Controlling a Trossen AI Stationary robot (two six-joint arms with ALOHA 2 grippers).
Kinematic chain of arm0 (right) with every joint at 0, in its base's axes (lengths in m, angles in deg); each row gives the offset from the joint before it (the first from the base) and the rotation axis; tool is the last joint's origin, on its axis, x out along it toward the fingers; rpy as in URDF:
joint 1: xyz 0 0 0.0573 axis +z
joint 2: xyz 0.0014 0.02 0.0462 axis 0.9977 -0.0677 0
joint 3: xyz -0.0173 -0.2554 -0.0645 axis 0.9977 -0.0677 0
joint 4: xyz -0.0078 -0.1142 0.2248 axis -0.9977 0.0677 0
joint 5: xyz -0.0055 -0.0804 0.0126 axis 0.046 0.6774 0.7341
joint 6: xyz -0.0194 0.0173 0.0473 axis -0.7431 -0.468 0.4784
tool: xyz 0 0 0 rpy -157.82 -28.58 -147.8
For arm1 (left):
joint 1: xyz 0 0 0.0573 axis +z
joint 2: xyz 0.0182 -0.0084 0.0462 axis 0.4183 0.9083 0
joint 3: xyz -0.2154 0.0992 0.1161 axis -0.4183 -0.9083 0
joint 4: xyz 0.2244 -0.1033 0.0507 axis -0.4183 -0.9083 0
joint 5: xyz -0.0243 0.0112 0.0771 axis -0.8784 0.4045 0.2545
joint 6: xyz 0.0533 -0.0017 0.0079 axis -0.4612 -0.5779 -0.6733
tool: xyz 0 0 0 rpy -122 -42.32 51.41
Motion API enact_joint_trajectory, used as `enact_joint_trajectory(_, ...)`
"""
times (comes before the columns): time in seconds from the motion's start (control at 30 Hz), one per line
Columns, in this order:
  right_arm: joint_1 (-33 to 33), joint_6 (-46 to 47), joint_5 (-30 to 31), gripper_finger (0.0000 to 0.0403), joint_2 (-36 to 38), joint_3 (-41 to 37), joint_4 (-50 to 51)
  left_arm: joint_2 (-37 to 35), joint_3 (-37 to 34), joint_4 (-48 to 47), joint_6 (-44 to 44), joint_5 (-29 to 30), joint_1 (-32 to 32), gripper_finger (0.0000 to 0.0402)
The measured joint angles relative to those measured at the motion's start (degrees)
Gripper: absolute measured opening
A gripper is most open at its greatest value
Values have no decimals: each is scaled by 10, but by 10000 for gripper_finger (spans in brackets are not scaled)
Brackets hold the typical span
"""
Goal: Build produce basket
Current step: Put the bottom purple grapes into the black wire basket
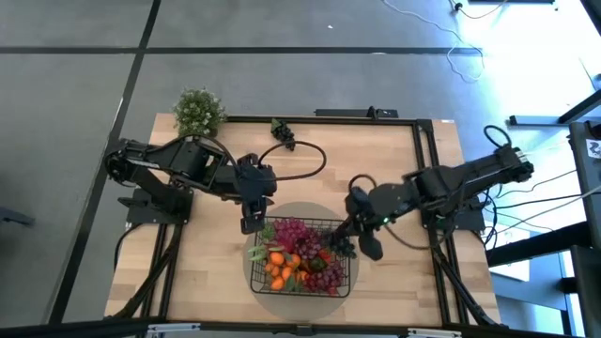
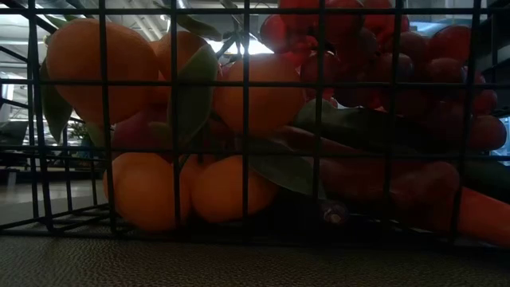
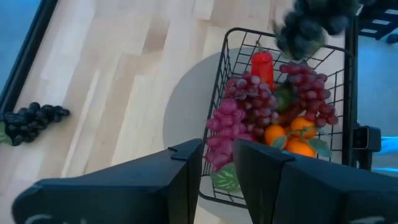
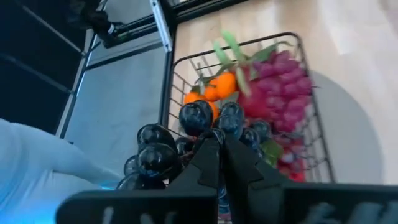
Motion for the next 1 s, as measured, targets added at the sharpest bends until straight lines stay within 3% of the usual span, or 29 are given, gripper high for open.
enact_joint_trajectory(0.37, 22, 31, -40, 0, -81, 0, -16, 0, 0, 0, -8, -11, 0, 82)
enact_joint_trajectory(1.0, 15, 31, -45, 0, -118, 0, 43, 0, 0, 5, -17, -16, -33, 82)
